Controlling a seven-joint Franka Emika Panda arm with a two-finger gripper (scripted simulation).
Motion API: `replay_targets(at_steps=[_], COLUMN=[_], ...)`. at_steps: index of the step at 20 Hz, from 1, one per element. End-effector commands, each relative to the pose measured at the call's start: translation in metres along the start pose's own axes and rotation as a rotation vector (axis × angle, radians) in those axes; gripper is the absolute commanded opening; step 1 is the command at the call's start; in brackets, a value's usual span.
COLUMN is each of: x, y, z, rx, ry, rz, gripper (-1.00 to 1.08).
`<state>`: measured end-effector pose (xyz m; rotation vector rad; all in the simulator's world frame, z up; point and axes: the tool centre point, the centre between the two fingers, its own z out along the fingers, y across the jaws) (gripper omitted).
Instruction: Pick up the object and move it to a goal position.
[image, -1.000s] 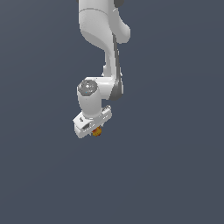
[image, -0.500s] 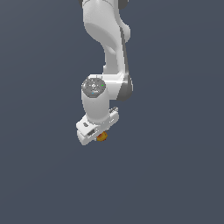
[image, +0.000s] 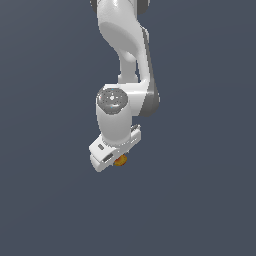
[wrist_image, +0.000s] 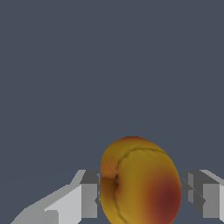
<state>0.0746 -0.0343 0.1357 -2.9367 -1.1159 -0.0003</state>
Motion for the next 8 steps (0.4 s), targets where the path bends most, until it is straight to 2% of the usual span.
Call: replay_targets(at_steps=[1,8], x=[0.004,0.0046], y=[0.0013,0.002], z=[-0.0033,-0.0033], rx=[0.0,0.0], ry=[0.0,0.0], rz=[0.0,0.0], gripper=[-1.0,-1.0])
